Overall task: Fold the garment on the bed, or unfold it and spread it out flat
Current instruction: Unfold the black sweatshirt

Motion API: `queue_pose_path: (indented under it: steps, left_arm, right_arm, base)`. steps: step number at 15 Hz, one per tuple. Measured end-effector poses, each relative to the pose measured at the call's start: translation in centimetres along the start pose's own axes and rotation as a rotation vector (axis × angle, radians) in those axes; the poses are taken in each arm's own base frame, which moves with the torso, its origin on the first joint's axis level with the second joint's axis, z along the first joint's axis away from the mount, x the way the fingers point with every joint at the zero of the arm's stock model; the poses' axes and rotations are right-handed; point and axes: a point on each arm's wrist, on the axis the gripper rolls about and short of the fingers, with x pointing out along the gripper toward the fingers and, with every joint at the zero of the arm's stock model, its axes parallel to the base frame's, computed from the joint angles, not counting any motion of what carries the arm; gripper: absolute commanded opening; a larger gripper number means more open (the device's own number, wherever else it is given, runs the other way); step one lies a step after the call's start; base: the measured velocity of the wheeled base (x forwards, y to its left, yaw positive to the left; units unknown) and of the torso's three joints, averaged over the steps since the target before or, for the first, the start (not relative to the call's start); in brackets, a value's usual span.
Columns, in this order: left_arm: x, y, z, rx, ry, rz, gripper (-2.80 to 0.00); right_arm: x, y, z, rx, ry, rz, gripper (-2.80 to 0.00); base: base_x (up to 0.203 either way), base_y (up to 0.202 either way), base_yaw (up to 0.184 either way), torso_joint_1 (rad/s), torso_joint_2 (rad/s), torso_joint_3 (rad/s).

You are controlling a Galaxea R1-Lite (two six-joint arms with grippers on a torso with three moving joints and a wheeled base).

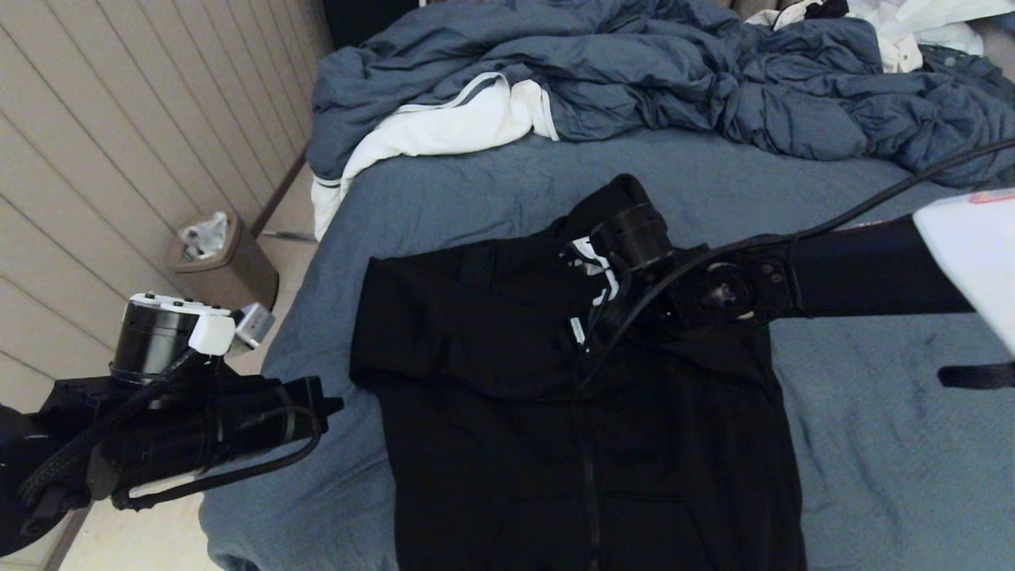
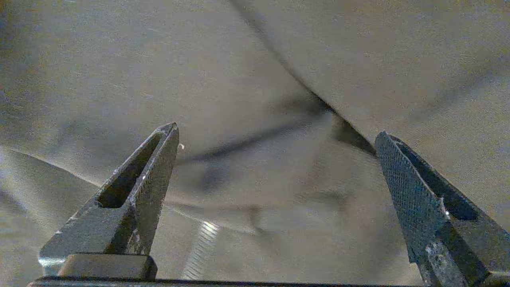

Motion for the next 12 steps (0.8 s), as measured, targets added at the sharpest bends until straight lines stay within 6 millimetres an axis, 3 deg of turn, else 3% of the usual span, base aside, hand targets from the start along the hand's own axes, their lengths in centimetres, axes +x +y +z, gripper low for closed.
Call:
queue_pose_path:
  steps: [5, 6, 9, 12]
  left_arm:
    - [0.0, -0.3, 0.2, 0.008, -0.007, -0.011, -2.8]
    - [0.0, -0.8, 0.5, 0.012, -0.013, -0.024, -2.8]
    - [0.1, -3.6, 0.7, 0.024, -0.002, -0.072, -2.8]
    - [0.0, -7.6, 0.5, 0.095, 0.02, -0.082, -2.8]
  right_arm:
    - [0.7, 0.7, -0.8, 0.01, 0.032, 0.009, 0.0]
    - [0.3, 0.5, -0.7, 0.018, 0.027, 0.007, -2.8]
    - [-1.5, -0.6, -0.7, 0.047, 0.013, -0.008, -2.8]
    - [-4.1, -3.5, -0.3, 0.1, -0.029, -0.042, -2.8]
  base:
    - [0.0, 0.0, 0.0, 0.0, 0.0, 0.0]
    - [0.0, 0.0, 0.0, 0.0, 0.0, 0.0]
    - [0.0, 0.0, 0.0, 0.0, 0.0, 0.0]
    - [0.0, 0.0, 0.0, 0.0, 0.0, 0.0]
